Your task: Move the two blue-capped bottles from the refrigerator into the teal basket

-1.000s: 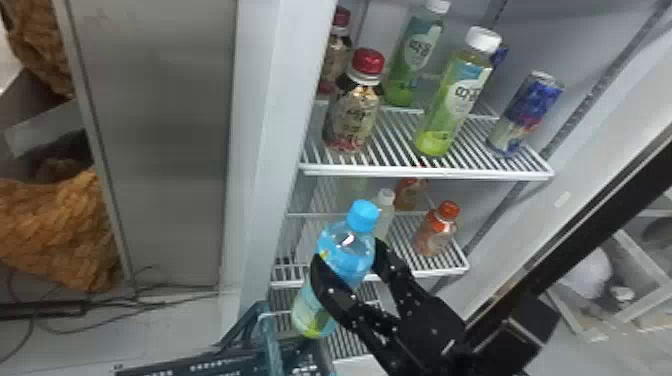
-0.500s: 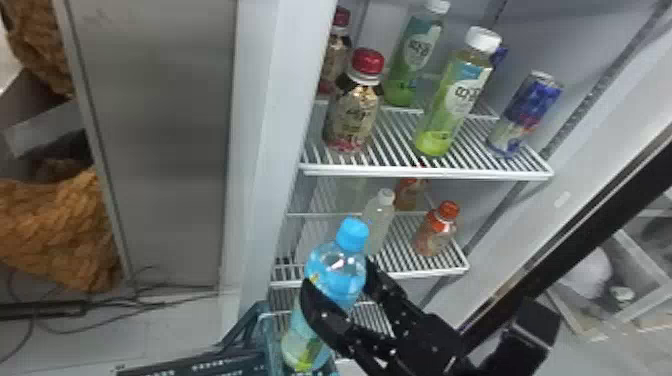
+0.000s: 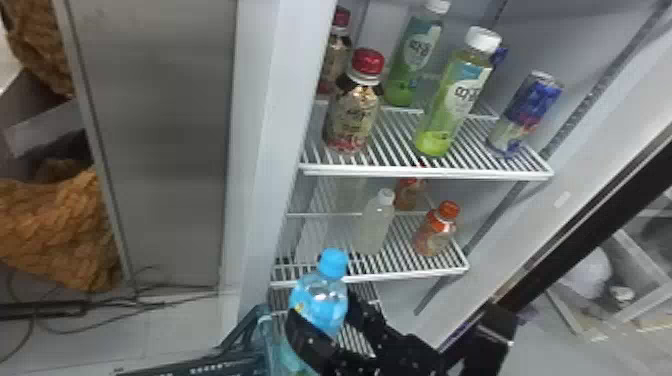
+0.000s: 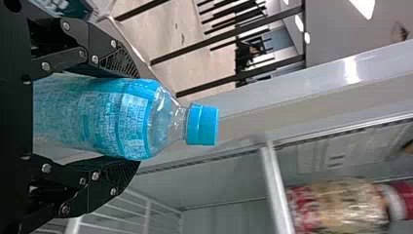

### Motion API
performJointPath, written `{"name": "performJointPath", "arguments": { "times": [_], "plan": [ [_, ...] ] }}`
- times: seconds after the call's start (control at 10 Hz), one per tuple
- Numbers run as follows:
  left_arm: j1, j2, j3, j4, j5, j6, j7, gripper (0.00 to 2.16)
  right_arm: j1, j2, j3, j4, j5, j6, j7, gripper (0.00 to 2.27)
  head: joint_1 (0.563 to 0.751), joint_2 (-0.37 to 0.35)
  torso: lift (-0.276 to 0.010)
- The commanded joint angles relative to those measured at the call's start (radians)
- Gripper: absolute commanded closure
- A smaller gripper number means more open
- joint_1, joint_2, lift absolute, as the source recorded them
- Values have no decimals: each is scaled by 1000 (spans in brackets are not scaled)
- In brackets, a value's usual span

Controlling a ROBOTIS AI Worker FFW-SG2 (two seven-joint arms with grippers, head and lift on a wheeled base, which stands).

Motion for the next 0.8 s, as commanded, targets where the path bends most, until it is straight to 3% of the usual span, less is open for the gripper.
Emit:
{"name": "performJointPath", "arguments": {
  "times": [0.0,0.3,0.7],
  "plan": [
    [0,1,-1,0,1,0,-1,1157,-14,0,0,15,-9,49,8,585,695,-350,-163],
    [0,1,0,0,1,0,-1,1157,-44,-2,-1,52,-9,76,41,509,695,-350,-163],
    [0,1,0,0,1,0,-1,1157,-46,2,-3,62,4,0,46,464,695,-350,-163]
  ]
}}
